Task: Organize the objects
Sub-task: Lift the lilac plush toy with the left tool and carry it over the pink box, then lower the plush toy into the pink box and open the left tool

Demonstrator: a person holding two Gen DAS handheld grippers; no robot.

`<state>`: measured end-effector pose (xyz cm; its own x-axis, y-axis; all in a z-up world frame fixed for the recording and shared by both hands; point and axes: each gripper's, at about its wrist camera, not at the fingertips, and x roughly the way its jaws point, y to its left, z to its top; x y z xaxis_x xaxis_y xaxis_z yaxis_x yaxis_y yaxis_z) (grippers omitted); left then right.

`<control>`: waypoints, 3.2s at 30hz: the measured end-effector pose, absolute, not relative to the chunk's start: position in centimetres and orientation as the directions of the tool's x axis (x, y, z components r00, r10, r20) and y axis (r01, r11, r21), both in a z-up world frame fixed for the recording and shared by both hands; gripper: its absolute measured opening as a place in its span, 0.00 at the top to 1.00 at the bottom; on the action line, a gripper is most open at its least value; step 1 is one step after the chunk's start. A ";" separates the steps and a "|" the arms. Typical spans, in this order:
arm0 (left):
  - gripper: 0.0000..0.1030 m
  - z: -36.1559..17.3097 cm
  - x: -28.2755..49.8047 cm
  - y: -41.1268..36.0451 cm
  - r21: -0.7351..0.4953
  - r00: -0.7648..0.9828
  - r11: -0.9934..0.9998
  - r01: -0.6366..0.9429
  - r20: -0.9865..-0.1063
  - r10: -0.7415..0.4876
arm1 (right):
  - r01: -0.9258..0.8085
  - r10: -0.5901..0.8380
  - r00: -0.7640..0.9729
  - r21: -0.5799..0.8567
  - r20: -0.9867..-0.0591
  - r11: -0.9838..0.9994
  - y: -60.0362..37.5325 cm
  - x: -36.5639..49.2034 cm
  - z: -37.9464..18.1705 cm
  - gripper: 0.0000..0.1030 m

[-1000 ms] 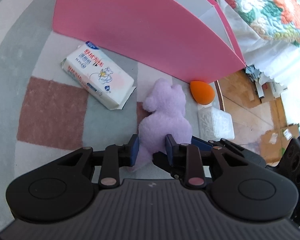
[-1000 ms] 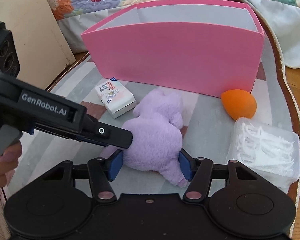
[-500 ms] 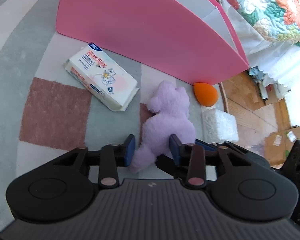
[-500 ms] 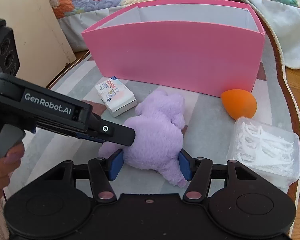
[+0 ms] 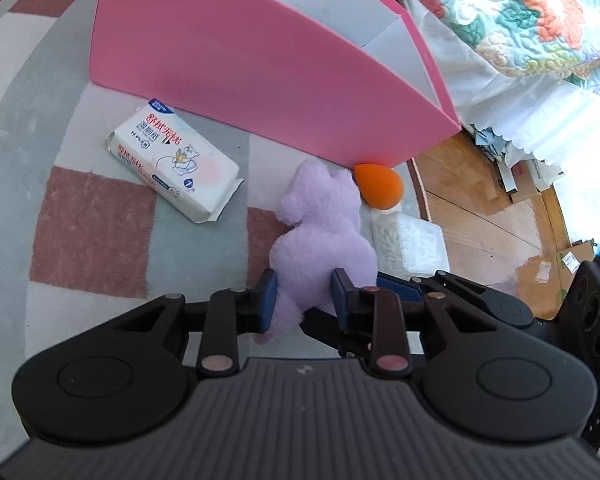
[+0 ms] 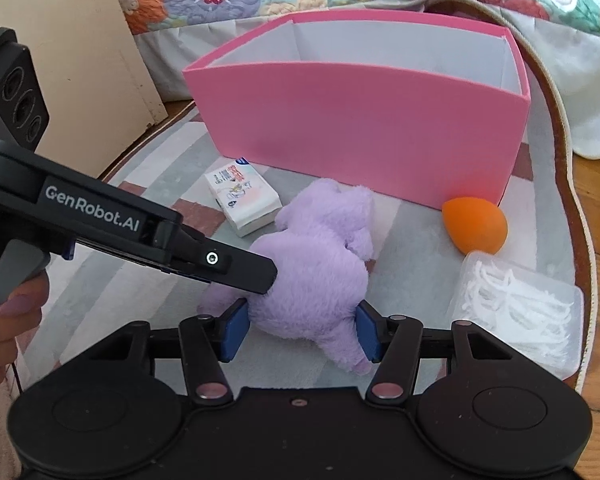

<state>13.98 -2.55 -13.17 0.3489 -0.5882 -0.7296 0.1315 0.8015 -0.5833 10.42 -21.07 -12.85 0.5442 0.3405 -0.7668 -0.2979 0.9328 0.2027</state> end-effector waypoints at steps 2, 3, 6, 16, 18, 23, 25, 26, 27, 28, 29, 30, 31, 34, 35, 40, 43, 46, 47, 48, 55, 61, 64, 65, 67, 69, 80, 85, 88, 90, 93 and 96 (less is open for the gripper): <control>0.73 -12.7 13.7 -2.6 -0.577 0.352 0.804 0.141 -0.730 -0.586 | -0.301 0.342 0.544 0.202 -0.767 0.932 -21.1 10.2 -12.5 0.41; 0.73 -12.5 13.6 -2.8 -0.573 0.354 0.806 0.150 -0.730 -0.585 | -0.303 0.342 0.544 0.201 -0.766 0.932 -21.0 10.1 -12.3 0.40; 0.73 -11.7 13.3 -3.0 -0.552 0.354 0.812 0.190 -0.733 -0.581 | -0.329 0.343 0.545 0.181 -0.765 0.927 -20.8 9.8 -11.7 0.40; 0.71 -9.4 12.3 -2.8 -0.523 0.381 0.812 0.259 -0.718 -0.583 | -0.362 0.352 0.560 0.161 -0.750 0.918 -20.3 9.6 -9.6 0.39; 0.71 -9.2 12.3 -2.6 -0.531 0.382 0.807 0.257 -0.711 -0.590 | -0.366 0.352 0.564 0.156 -0.747 0.917 -20.2 9.5 -9.2 0.38; 0.71 -8.1 11.8 -2.3 -0.538 0.401 0.800 0.265 -0.693 -0.599 | -0.376 0.350 0.574 0.141 -0.740 0.916 -19.9 9.3 -8.0 0.38; 0.70 -7.6 11.5 -1.9 -0.552 0.411 0.793 0.259 -0.680 -0.608 | -0.388 0.355 0.574 0.137 -0.738 0.912 -19.8 9.2 -7.5 0.37; 0.70 -7.5 11.4 -1.7 -0.560 0.411 0.787 0.259 -0.673 -0.614 | -0.400 0.363 0.570 0.137 -0.737 0.906 -19.6 9.2 -7.2 0.36; 0.70 -7.4 11.2 -1.4 -0.568 0.411 0.782 0.256 -0.668 -0.620 | -0.411 0.370 0.568 0.136 -0.736 0.902 -19.5 9.1 -7.0 0.36; 0.70 -7.3 11.2 -1.3 -0.574 0.411 0.779 0.254 -0.665 -0.624 | -0.421 0.374 0.567 0.132 -0.734 0.897 -19.4 9.0 -6.8 0.36; 0.70 -7.2 11.2 -1.1 -0.577 0.413 0.776 0.254 -0.662 -0.626 | -0.428 0.375 0.567 0.127 -0.733 0.895 -19.2 9.0 -6.6 0.36; 0.70 -7.0 11.3 -1.1 -0.579 0.417 0.774 0.254 -0.657 -0.628 | -0.433 0.375 0.569 0.121 -0.732 0.893 -19.1 9.0 -6.5 0.36; 0.70 -6.8 11.3 -1.1 -0.580 0.421 0.772 0.258 -0.652 -0.630 | -0.436 0.373 0.573 0.113 -0.730 0.893 -19.1 9.0 -6.4 0.36; 0.69 -6.3 11.2 -1.2 -0.581 0.434 0.769 0.268 -0.640 -0.634 | -0.443 0.373 0.578 0.106 -0.725 0.890 -19.2 9.0 -6.0 0.36; 0.70 -6.1 11.2 -1.2 -0.582 0.438 0.767 0.270 -0.635 -0.636 | -0.444 0.376 0.579 0.107 -0.723 0.890 -19.4 9.1 -5.8 0.36; 0.69 -4.4 11.5 -1.6 -0.574 0.461 0.770 0.279 -0.624 -0.632 | -0.446 0.376 0.593 0.098 -0.712 0.890 -19.7 9.4 -4.5 0.36; 0.69 -3.6 12.0 -1.8 -0.583 0.471 0.772 0.253 -0.623 -0.625 | -0.446 0.359 0.604 0.072 -0.712 0.892 -19.5 9.9 -3.6 0.36; 0.69 -2.8 12.3 -2.4 -0.575 0.466 0.783 0.238 -0.640 -0.611 | -0.450 0.347 0.588 0.061 -0.730 0.891 -19.5 10.4 -3.1 0.36; 0.69 -2.6 12.3 -2.6 -0.568 0.467 0.788 0.240 -0.644 -0.606 | -0.451 0.346 0.586 0.060 -0.732 0.890 -19.6 10.5 -2.9 0.36; 0.69 -2.3 12.5 -2.8 -0.559 0.470 0.793 0.243 -0.647 -0.601 | -0.451 0.347 0.585 0.062 -0.733 0.891 -19.8 10.6 -2.8 0.36; 0.69 -0.4 14.3 -3.0 -0.537 0.483 0.810 0.235 -0.658 -0.577 | -0.434 0.364 0.585 0.099 -0.725 0.896 -20.2 12.6 -1.6 0.36; 0.69 1.1 16.9 -3.1 -0.544 0.491 0.810 0.220 -0.656 -0.574 | -0.438 0.373 0.598 0.100 -0.709 0.894 -20.7 14.9 -0.1 0.36; 0.69 1.7 18.1 -3.2 -0.540 0.494 0.815 0.209 -0.661 -0.565 | -0.434 0.383 0.598 0.117 -0.704 0.893 -21.2 16.2 0.5 0.37; 0.69 1.9 18.5 -3.3 -0.535 0.494 0.819 0.207 -0.666 -0.559 | -0.434 0.386 0.597 0.121 -0.704 0.893 -21.3 16.7 0.6 0.37; 0.69 2.2 19.6 -3.4 -0.523 0.494 0.828 0.202 -0.676 -0.547 | -0.436 0.389 0.594 0.125 -0.704 0.891 -21.4 17.7 0.7 0.38; 0.69 2.3 20.8 -3.6 -0.513 0.489 0.836 0.196 -0.687 -0.537 | -0.439 0.389 0.591 0.124 -0.706 0.890 -21.3 18.8 0.6 0.39; 0.68 -0.2 28.2 -4.7 -0.451 0.465 0.886 0.106 -0.765 -0.445 | -0.385 0.414 0.521 0.228 -0.746 0.895 -21.8 27.0 -2.5 0.41; 0.67 -2.5 31.0 -5.1 -0.434 0.438 0.899 0.050 -0.800 -0.410 | -0.307 0.451 0.464 0.338 -0.762 0.889 -22.5 30.0 -5.4 0.41; 0.67 -3.7 31.8 -5.2 -0.436 0.413 0.900 -0.010 -0.821 -0.394 | -0.263 0.493 0.424 0.418 -0.760 0.870 -23.5 31.3 -7.0 0.41; 0.67 -3.9 32.0 -5.5 -0.424 0.418 0.905 -0.012 -0.825 -0.381 | -0.244 0.516 0.409 0.455 -0.752 0.856 -24.0 31.6 -7.5 0.41; 0.67 -4.1 32.5 -5.5 -0.420 0.420 0.907 -0.020 -0.827 -0.373 | -0.258 0.513 0.416 0.443 -0.751 0.859 -24.0 31.9 -7.9 0.42; 0.67 -4.5 33.3 -5.3 -0.415 0.423 0.909 -0.022 -0.828 -0.368 | -0.258 0.500 0.426 0.428 -0.754 0.866 -23.7 32.7 -8.1 0.43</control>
<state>33.35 -5.31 -4.53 0.4232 -0.3679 -0.8279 -0.0216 0.9095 -0.4152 32.71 -23.71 -8.08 0.4256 0.4996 -0.7545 -0.2578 0.8661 0.4282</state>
